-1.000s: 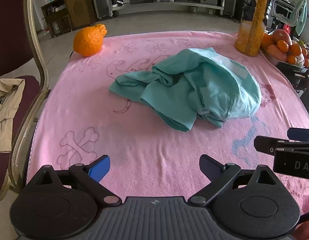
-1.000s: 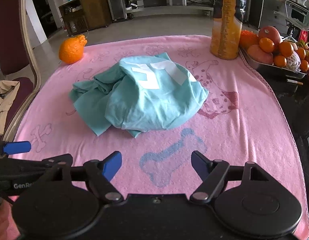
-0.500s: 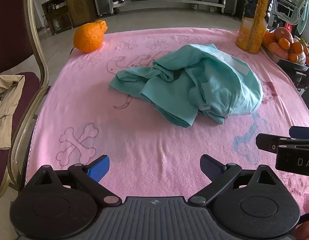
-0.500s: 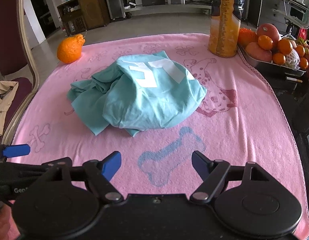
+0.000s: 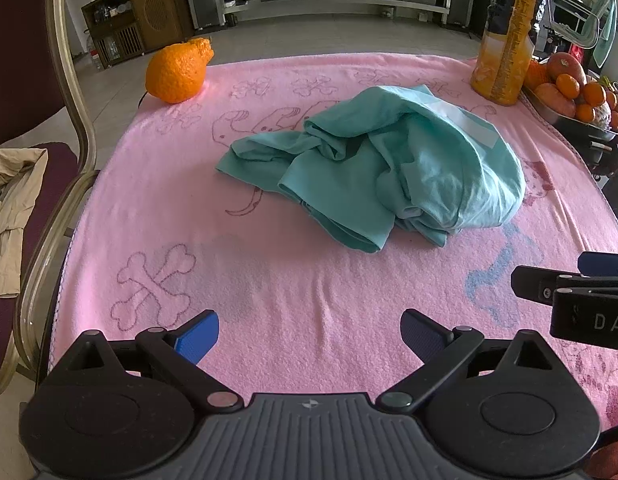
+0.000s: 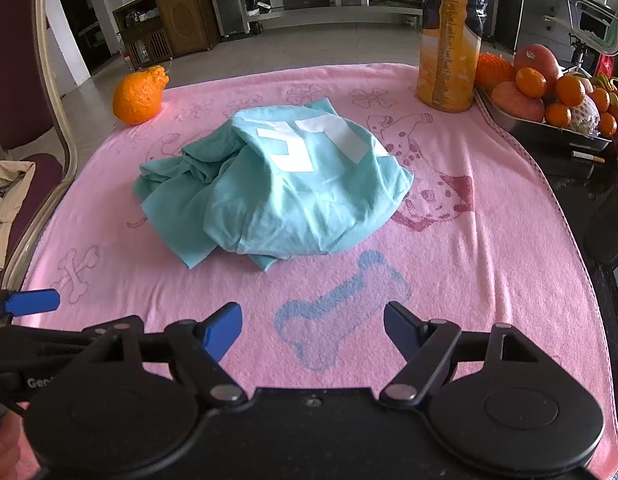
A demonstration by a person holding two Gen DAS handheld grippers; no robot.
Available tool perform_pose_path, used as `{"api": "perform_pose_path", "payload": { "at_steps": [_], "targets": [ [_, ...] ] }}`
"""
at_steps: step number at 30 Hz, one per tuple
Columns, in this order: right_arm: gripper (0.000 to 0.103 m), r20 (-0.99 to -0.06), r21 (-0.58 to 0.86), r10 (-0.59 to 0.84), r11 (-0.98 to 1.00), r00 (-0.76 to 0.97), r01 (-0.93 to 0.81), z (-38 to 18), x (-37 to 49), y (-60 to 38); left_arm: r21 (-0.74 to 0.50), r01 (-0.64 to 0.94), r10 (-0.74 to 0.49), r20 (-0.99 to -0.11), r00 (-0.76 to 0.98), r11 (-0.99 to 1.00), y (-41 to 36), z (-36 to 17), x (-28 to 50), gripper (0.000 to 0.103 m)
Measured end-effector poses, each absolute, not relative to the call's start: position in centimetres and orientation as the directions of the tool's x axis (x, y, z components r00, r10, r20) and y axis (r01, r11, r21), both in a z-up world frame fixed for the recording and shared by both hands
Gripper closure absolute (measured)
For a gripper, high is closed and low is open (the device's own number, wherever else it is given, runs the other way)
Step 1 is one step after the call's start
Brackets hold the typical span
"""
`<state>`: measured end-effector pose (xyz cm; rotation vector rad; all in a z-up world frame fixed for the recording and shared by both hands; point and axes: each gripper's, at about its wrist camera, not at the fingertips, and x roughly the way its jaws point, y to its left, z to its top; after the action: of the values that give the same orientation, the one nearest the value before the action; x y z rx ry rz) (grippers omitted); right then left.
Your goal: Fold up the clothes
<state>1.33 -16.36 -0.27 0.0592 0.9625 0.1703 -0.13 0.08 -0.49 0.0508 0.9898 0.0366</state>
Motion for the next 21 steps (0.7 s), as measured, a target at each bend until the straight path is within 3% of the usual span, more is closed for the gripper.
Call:
{"api": "perform_pose_path", "payload": {
  "at_steps": [21],
  "targets": [
    [0.026, -0.815, 0.124, 0.171, 0.985, 0.554, -0.121, -0.35, 1.38, -16.35, 0.062, -0.010, 0.057, -0.836, 0.546, 0.998, 0.17, -0.47, -0.05, 0.004]
  ]
}}
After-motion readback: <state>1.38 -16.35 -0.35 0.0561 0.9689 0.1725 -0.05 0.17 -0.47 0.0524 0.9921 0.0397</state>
